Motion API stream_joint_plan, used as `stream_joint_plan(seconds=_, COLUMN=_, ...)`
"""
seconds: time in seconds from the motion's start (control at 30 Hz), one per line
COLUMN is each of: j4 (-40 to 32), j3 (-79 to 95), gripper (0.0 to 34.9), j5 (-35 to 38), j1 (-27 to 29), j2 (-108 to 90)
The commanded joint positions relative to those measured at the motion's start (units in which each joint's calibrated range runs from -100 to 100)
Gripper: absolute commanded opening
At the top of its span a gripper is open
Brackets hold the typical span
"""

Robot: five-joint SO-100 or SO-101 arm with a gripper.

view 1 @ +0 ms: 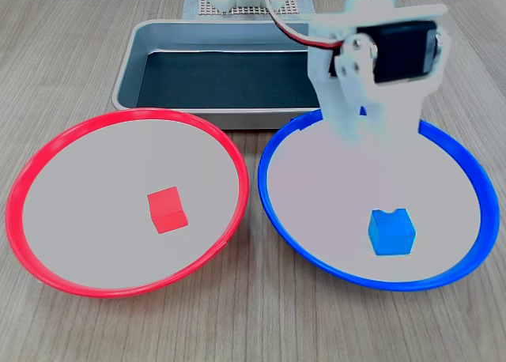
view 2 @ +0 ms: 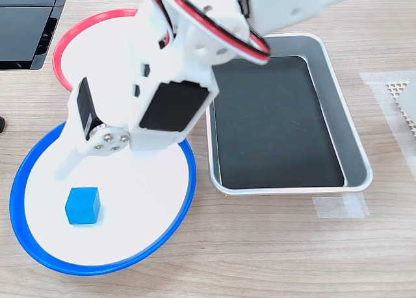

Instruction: Move two blocks from tray to matching dishes

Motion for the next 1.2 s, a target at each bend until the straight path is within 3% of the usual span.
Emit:
stream_joint_plan(seconds=0.0, j4=-3.28, j3=13.96, gripper=5.9, j5=-0.39, j1=0.14, j2=-18.37)
stream_joint_plan(seconds=0.03, j4=-3.94, j3=19.52, gripper=0.3, j5=-0.49, j1=0.7, j2=-24.6)
stream_joint_plan(seconds=0.37, j4=-6.67, j3=73.5, gripper=0.2, j5=-4.4, j1=15.48, j2=-87.62)
stream_joint_plan(seconds=0.5, j4=-1.55, j3=86.34, gripper=0.2, j5=-4.59, j1=15.76, j2=-103.74)
stream_joint_plan(seconds=0.67, j4=3.07, j3=97.81, gripper=0.1, j5=-4.44, j1=15.67, j2=-115.51)
stream_joint_plan(seconds=1.17, j4=1.01, j3=103.09, gripper=0.3, j5=-4.64, j1=16.8, j2=-120.46)
